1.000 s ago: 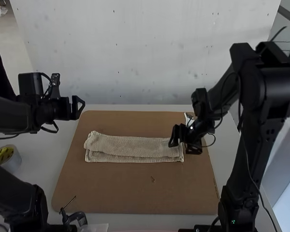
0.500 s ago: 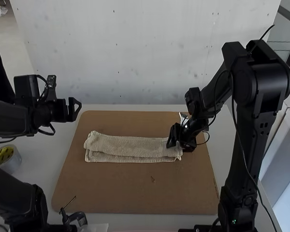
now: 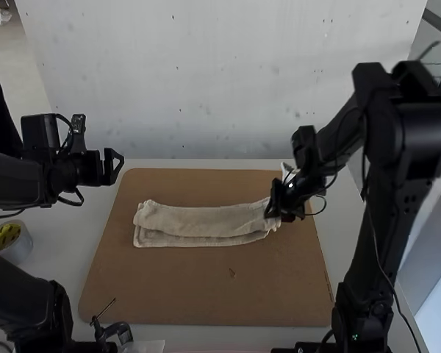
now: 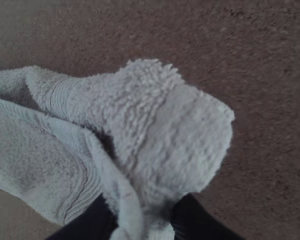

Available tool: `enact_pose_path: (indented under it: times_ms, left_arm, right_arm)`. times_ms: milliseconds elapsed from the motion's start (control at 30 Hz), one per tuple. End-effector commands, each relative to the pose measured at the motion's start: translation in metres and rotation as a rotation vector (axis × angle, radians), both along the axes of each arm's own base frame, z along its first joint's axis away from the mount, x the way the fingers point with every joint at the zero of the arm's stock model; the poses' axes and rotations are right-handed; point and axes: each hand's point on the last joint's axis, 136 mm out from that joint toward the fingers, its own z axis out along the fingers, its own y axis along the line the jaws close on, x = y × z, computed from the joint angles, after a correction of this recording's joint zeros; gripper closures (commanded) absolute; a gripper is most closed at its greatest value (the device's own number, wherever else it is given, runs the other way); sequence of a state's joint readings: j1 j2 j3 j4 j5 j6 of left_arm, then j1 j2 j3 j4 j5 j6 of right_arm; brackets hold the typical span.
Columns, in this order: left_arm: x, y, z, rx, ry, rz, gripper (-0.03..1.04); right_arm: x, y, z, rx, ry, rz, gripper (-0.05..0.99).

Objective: Fold the towel.

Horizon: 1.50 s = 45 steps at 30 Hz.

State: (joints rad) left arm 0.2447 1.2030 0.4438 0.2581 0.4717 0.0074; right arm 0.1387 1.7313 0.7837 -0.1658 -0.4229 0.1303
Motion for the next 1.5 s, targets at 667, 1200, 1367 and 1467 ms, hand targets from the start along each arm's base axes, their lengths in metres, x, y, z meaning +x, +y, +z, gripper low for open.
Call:
enact_pose_path:
  times_ms: [667,1200,1367,1467]
  left_arm:
    - [0.001,-0.008,0.007,0.003,-0.025,-0.011,0.00]
    - [0.005,-0.005,0.003,0.013,-0.013,0.033,0.00]
    - [0.005,-0.005,0.000,0.010,-0.004,0.034,0.00]
    - [0.004,-0.005,-0.002,0.008,0.001,0.034,0.00]
  right_arm:
    - [0.012,-0.130,0.027,0.068,-0.113,-0.203,0.80]
    - [0.019,-0.225,0.007,0.048,-0.126,-0.301,0.83]
    - [0.020,-0.222,0.010,0.065,-0.096,-0.292,0.88]
    - [0.022,-0.204,0.025,0.072,-0.101,-0.245,0.90]
